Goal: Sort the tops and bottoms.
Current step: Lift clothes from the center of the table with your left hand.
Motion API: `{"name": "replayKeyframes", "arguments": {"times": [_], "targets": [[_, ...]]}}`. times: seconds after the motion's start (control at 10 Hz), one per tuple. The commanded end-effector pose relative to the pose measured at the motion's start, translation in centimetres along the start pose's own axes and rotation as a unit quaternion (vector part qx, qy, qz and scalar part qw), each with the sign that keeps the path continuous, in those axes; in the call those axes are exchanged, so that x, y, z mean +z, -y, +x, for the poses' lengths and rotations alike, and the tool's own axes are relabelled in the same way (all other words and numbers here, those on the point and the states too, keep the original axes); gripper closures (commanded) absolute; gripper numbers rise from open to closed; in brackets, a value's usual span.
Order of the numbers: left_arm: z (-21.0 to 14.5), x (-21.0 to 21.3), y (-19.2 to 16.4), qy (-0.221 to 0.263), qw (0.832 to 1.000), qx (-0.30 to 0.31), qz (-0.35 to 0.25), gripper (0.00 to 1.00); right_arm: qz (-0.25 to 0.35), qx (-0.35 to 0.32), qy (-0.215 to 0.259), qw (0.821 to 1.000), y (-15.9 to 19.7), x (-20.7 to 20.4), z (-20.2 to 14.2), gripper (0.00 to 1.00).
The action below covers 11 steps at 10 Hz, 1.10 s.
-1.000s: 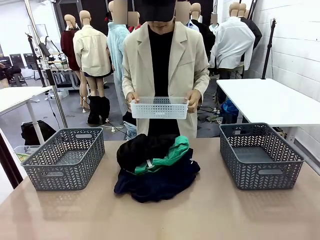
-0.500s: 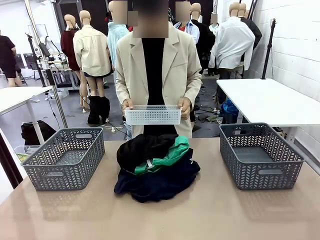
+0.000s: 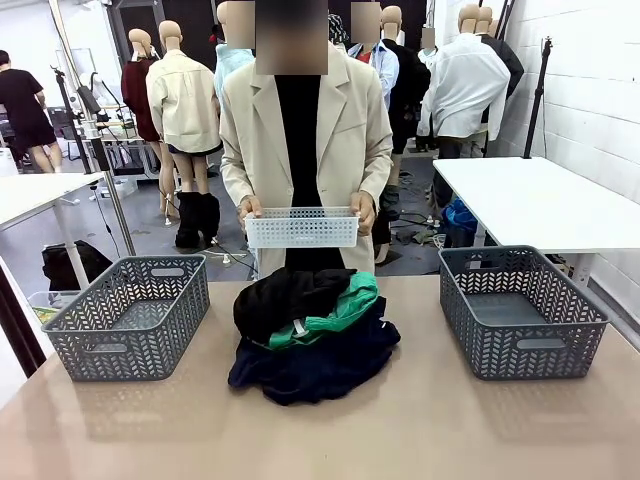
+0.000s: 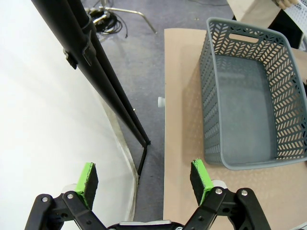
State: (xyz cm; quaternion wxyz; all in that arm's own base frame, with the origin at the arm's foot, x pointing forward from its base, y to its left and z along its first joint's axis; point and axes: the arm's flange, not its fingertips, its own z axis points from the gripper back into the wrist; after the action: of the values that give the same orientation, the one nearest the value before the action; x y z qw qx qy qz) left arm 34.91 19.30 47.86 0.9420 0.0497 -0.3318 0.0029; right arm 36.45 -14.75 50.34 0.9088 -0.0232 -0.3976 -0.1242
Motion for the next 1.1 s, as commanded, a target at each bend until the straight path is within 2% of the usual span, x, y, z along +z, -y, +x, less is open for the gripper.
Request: {"name": "replayKeyframes", "arguments": {"times": [0.0, 1.0], "targets": [[-0.12, 0.12, -0.13, -0.002, 1.000, 0.001, 0.003, 0.00, -0.002, -0.001, -0.005, 1.000, -0.05, -0.03, -0.12, 0.00], [-0.12, 0.12, -0.13, -0.002, 1.000, 0.001, 0.003, 0.00, -0.002, -0.001, -0.005, 1.000, -0.05, -0.03, -0.12, 0.00]]}}
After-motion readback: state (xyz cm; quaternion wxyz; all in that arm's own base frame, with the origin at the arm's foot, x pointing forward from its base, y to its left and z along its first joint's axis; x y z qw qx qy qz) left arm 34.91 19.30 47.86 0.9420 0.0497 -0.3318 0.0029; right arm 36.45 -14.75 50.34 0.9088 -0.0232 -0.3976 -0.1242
